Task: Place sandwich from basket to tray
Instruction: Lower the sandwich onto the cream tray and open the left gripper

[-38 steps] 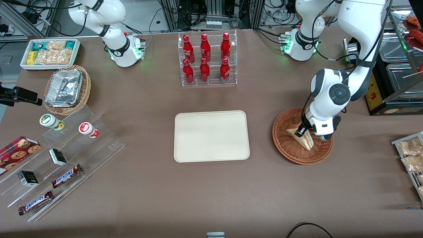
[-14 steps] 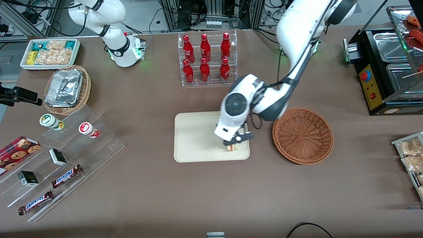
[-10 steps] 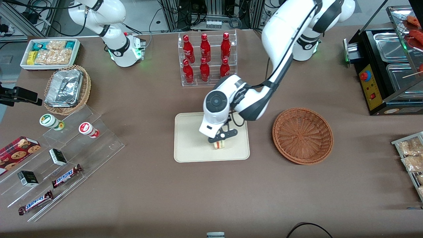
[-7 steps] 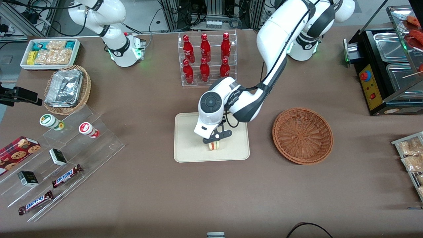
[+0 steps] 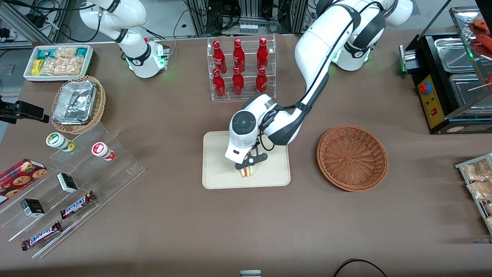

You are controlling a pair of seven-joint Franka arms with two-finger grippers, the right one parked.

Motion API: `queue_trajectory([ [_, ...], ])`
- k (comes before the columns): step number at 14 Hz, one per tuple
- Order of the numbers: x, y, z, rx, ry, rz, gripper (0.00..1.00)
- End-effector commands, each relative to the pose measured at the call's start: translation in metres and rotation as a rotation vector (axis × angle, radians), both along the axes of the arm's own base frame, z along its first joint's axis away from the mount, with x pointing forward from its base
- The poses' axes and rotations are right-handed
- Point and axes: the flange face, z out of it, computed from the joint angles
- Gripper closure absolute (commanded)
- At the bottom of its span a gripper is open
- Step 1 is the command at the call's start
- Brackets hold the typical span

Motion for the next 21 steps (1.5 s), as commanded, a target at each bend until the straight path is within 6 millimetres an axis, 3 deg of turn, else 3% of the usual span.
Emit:
queue_trajectory([
  [1,0.001,-0.007,0.005,-0.005,-0.014,0.027,0.0],
  [3,0.002,-0.006,0.017,-0.01,-0.021,0.025,0.0],
  [7,0.006,-0.001,0.067,-0.013,-0.045,0.01,0.0],
  [10,0.016,0.019,0.105,0.001,-0.055,-0.019,0.0],
  [13,0.034,0.062,0.132,0.038,-0.02,-0.091,0.0],
  [16,0.079,0.129,0.147,0.063,-0.06,-0.045,0.0],
  [21,0.097,0.236,0.181,0.077,-0.058,-0.159,0.0],
])
